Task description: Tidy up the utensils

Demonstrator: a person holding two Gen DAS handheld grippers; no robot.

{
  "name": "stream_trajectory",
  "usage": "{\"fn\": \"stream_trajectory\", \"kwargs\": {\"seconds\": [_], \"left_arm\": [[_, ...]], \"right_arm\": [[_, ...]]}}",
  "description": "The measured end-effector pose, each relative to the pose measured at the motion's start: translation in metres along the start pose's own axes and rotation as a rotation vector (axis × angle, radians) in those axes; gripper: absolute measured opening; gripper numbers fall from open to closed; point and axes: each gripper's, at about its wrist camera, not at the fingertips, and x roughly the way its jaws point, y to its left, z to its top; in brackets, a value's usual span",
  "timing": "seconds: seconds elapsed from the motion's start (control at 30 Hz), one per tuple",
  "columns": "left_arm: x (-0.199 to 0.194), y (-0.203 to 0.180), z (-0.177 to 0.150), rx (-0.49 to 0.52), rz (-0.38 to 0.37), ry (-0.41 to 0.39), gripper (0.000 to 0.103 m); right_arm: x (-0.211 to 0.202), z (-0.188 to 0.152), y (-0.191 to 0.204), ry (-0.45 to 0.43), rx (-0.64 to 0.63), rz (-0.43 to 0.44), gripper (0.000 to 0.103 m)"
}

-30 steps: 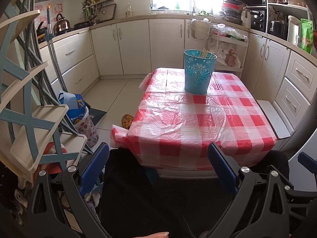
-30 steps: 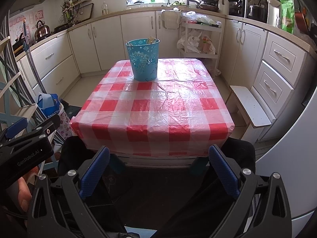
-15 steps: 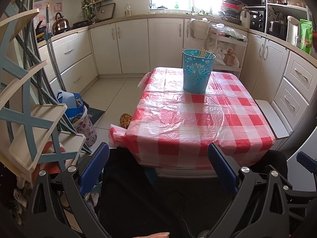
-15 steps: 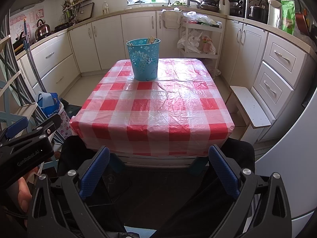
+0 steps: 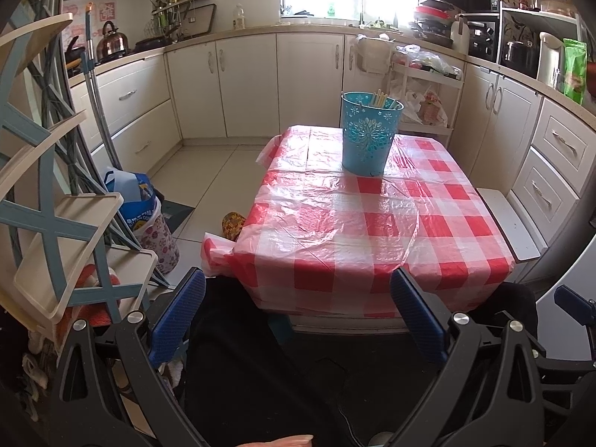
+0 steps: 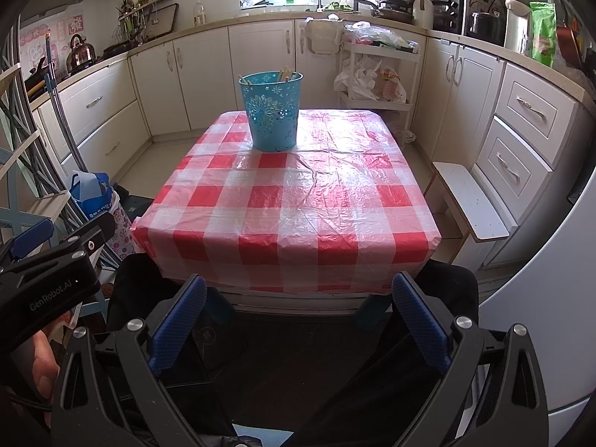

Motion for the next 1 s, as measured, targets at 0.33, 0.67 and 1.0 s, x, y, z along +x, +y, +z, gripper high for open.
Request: {"fn": "stream_trajectory", "kwargs": {"seconds": [0.33, 0.67, 1.0], "left_arm": [[0.012, 0.007, -0.002, -0.041, -0.087, 0.009, 0.095], [0.008, 0.000, 0.000, -0.020, -0.054, -0.006, 0.095], [0.000, 0.002, -0.002, -0.019, -0.062, -0.025, 0.095]], "right_arm": [[0.007, 0.002, -0.004, 0.017, -0.010, 0.000, 0.096], [0.002, 0.002, -0.003, -0.008, -0.032, -0.012, 0.096], [-0.002, 0.001, -0.002, -0.015, -0.037, 0.001, 0.096]]}}
